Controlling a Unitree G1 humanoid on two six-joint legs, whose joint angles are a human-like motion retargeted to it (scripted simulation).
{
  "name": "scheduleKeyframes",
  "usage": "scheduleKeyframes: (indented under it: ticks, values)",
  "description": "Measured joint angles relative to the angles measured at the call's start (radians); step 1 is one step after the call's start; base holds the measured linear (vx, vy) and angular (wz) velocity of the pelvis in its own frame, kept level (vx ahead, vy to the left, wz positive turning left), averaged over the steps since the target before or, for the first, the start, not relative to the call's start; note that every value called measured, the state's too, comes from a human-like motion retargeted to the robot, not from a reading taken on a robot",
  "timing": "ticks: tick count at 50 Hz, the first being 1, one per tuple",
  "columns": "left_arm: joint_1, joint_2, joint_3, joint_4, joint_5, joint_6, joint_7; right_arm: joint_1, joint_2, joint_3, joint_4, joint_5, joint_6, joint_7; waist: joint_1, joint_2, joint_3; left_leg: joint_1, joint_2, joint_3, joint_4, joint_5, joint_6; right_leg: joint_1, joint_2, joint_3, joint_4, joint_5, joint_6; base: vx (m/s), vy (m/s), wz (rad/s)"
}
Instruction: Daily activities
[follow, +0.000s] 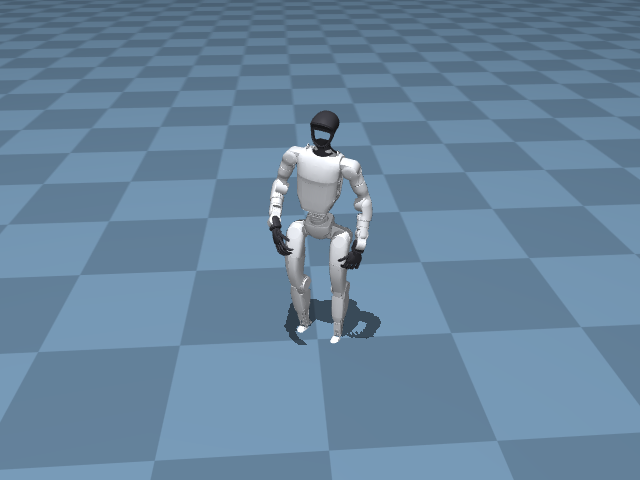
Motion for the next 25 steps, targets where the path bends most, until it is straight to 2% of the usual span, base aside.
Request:
scheduleKeyframes:
  ticks: [3, 5, 7, 15, 20, 25]
  values:
    - [-0.035, 0.034, 0.027, -0.059, -0.002, -0.016, -0.004, -0.006, -0.029, -0.045, -0.004, 0.005, -0.001, -0.002, 0.006, 0.004, 0.03, 0.037, 0.005, -0.017, 0.019, -0.042, -0.007, 0.068, 0.012, -0.008, -0.032, -0.02, -0.005, 0.1, -0.01, 0.49]
    - [-0.026, 0.0, 0.031, -0.118, 0.009, -0.02, 0.022, 0.039, 0.003, -0.068, -0.009, -0.021, -0.006, -0.031, 0.014, 0.009, 0.005, 0.018, -0.001, -0.046, -0.013, 0.001, -0.011, 0.046, 0.002, -0.035, -0.032, -0.002, -0.01, 0.03, 0.01, 0.68]
    - [-0.074, 0.05, 0.062, -0.17, -0.007, -0.032, 0.023, 0.017, -0.04, -0.105, -0.01, -0.022, -0.006, -0.03, 0.018, 0.013, 0.032, 0.046, 0.004, -0.048, 0.025, -0.056, -0.017, 0.111, 0.018, -0.028, -0.07, -0.017, -0.011, 0.11, -0.02, 0.37]
    - [-0.14, 0.075, 0.152, -0.351, -0.089, -0.054, 0.076, -0.001, -0.094, -0.194, 0.043, -0.099, -0.006, -0.074, 0.075, 0.016, 0.107, 0.125, 0.009, -0.089, 0.033, -0.071, -0.046, 0.266, 0.04, -0.06, -0.191, 0.034, -0.02, 0.03, 0.0, 0.41]
    - [-0.14, 0.071, 0.138, -0.308, -0.098, -0.04, 0.081, -0.037, -0.101, -0.127, 0.23, -0.168, 0.032, -0.038, 0.129, 0.004, 0.126, 0.144, 0.007, -0.104, 0.033, -0.073, -0.053, 0.311, 0.045, -0.082, -0.225, 0.057, -0.012, -0.02, 0.03, 0.35]
    - [-0.105, 0.047, 0.072, -0.102, -0.073, -0.009, 0.035, -0.099, -0.037, 0.02, 0.48, -0.237, 0.07, 0.067, 0.183, -0.006, 0.144, 0.158, 0.006, -0.115, 0.034, -0.075, -0.055, 0.334, 0.046, -0.1, -0.225, 0.066, -0.008, -0.02, 0.05, 0.33]
